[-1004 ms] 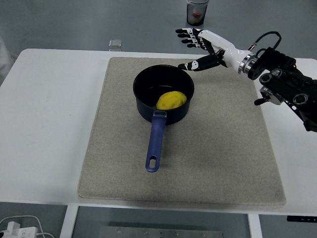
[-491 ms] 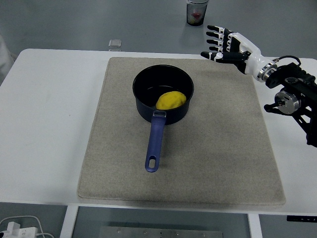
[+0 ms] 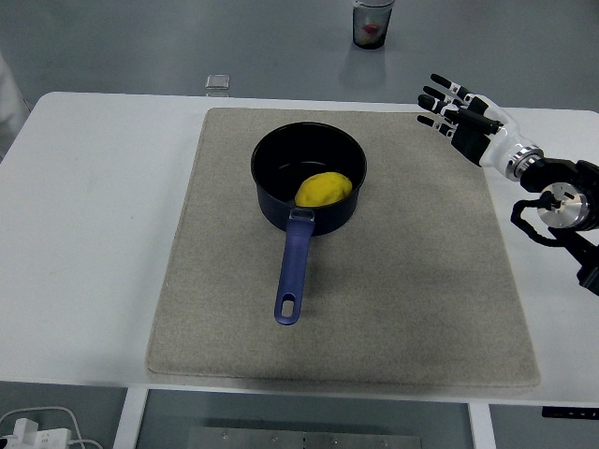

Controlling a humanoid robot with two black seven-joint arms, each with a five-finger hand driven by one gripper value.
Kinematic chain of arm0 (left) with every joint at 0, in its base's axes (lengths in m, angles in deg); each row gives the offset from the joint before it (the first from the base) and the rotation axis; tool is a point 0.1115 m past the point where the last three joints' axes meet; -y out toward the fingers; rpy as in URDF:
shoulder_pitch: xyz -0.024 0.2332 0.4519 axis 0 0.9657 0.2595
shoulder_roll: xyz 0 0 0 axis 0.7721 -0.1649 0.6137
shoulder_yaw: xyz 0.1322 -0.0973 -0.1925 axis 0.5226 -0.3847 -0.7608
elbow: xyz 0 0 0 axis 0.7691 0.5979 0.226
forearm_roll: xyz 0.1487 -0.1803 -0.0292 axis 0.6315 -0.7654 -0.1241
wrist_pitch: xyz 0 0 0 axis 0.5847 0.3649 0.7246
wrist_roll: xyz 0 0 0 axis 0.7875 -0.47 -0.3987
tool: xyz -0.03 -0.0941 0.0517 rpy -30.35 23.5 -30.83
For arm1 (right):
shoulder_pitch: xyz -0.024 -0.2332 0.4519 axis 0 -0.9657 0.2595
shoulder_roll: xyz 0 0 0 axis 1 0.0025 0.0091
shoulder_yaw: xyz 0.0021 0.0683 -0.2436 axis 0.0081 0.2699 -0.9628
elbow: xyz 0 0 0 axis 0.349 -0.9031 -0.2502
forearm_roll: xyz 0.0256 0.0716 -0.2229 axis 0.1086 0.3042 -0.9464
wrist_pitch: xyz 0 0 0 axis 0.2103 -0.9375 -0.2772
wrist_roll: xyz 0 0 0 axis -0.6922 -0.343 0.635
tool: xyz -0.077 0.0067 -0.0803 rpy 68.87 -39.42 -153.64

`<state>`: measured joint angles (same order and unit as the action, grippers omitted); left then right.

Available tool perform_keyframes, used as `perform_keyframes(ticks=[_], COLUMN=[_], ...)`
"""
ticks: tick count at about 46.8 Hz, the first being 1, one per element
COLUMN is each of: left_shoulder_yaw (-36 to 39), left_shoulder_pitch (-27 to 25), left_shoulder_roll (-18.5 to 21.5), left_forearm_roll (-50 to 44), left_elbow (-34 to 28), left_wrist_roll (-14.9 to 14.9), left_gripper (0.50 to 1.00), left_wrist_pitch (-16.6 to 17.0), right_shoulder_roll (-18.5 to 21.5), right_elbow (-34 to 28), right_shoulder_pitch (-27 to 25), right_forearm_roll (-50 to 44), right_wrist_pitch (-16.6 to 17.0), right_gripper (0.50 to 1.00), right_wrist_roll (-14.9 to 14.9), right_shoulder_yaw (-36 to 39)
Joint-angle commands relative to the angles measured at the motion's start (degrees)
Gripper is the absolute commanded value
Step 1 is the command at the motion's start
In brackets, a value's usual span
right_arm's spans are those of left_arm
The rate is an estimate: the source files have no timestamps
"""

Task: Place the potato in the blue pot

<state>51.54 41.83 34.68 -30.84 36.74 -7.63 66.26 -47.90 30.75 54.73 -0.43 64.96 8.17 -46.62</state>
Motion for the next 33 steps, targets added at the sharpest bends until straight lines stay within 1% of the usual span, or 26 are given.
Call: perform_keyframes(ticks=[1,9,33], left_shoulder_yaw=[0.0,0.0,0.0], left_shoulder_pitch=[0.0,0.0,0.0], left_shoulder_roll=[0.0,0.0,0.0], left_forearm_roll=[0.01,0.01,0.01], left_elbow=[0.0,0.0,0.0], left_wrist_roll=[0.0,0.0,0.0], left_gripper=[0.996,0.996,0.996], left_wrist_pitch=[0.0,0.0,0.0], right_shoulder_roll=[-0.29,-0.46,-0.38], right_elbow=[0.0,-0.08,-0.7], right_shoulder_pitch=[-0.17,-0.08,-0.17], right_forearm_roll=[3.33,3.95,3.34], right_wrist_pitch=[-0.03,-0.65,-0.21], right_gripper=[0.926,0.928,0.928], right_wrist_roll=[-0.42,0.11,0.55], right_shoulder_yaw=[0.23,0.41,0.67])
